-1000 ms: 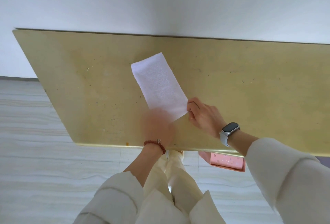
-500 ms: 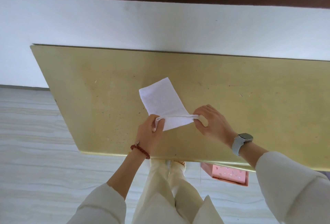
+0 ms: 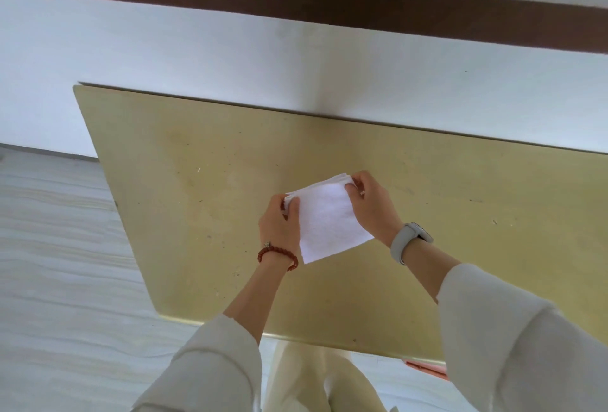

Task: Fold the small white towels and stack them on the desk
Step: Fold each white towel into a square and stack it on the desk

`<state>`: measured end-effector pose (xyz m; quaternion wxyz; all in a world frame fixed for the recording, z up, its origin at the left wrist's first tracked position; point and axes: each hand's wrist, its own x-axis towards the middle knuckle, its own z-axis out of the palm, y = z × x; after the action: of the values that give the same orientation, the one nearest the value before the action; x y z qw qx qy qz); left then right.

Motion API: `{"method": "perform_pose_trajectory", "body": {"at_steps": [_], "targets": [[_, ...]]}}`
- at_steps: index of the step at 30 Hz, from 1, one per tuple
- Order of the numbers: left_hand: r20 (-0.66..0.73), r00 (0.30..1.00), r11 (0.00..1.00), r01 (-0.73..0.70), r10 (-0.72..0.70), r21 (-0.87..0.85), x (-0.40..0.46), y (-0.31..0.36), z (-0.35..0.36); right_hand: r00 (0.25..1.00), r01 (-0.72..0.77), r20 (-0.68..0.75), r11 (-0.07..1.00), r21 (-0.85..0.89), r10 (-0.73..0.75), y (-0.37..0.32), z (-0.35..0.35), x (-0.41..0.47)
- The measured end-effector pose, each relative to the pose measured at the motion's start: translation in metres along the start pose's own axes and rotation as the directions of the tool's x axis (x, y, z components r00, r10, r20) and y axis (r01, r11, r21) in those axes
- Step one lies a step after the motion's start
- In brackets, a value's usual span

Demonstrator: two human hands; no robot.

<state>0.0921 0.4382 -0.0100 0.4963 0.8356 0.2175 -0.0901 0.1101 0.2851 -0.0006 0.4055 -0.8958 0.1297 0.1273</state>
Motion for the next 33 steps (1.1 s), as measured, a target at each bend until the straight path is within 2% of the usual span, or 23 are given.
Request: {"method": "perform_pose_trajectory", "body": {"at_steps": [7, 15, 17, 18, 20, 21, 22, 24, 25, 27, 29, 33], "targets": [[0.004, 0.999, 0.998, 0.051, -0.051, 0.023, 0.018, -0.002, 0.001, 0.996, -0.089, -0.047, 0.982, -0.169, 0.082, 0.000, 0.012, 0.016], [-0.041, 0.980, 0.971, 0.199, -0.195, 0.130, 0.022, 0.004, -0.001, 0.978, -0.204, -0.078, 0.958, -0.203, 0.192, -0.006, 0.018, 0.024], [-0.070, 0.980, 0.964, 0.196, -0.186, 0.180, 0.019, 0.006, -0.003, 0.970, -0.235, -0.116, 0.949, -0.210, 0.214, -0.009, 0.017, 0.020], [-0.105, 0.986, 0.965, 0.152, -0.131, 0.215, 0.015, 0.004, -0.004, 0.970, -0.200, -0.183, 0.950, -0.241, 0.158, -0.008, 0.015, 0.016], [-0.164, 0.977, 0.948, -0.080, 0.136, 0.307, 0.005, -0.006, -0.006, 0.941, 0.023, -0.302, 0.921, -0.389, -0.151, 0.003, 0.013, 0.004], [-0.159, 0.941, 0.907, -0.227, 0.298, 0.356, 0.000, -0.013, -0.005, 0.902, 0.160, -0.284, 0.864, -0.477, -0.324, 0.010, 0.013, -0.003], [-0.129, 0.895, 0.849, -0.346, 0.426, 0.399, -0.004, -0.020, -0.002, 0.866, 0.284, -0.205, 0.787, -0.547, -0.456, 0.018, 0.014, -0.008], [-0.021, 0.843, 0.759, -0.473, 0.538, 0.447, -0.009, -0.031, 0.007, 0.825, 0.449, 0.018, 0.636, -0.627, -0.565, 0.033, 0.017, -0.014], [0.041, 0.843, 0.732, -0.489, 0.537, 0.474, -0.010, -0.035, 0.011, 0.822, 0.480, 0.100, 0.586, -0.652, -0.561, 0.038, 0.019, -0.013], [0.151, 0.881, 0.701, -0.451, 0.448, 0.552, -0.011, -0.039, 0.015, 0.847, 0.474, 0.191, 0.541, -0.694, -0.497, 0.042, 0.022, -0.008], [0.207, 0.911, 0.667, -0.404, 0.357, 0.626, -0.011, -0.045, 0.017, 0.878, 0.447, 0.226, 0.554, -0.702, -0.421, 0.043, 0.025, -0.002], [0.267, 0.928, 0.581, -0.371, 0.259, 0.725, -0.009, -0.045, 0.018, 0.898, 0.433, 0.278, 0.570, -0.698, -0.342, 0.045, 0.025, 0.000]]}}
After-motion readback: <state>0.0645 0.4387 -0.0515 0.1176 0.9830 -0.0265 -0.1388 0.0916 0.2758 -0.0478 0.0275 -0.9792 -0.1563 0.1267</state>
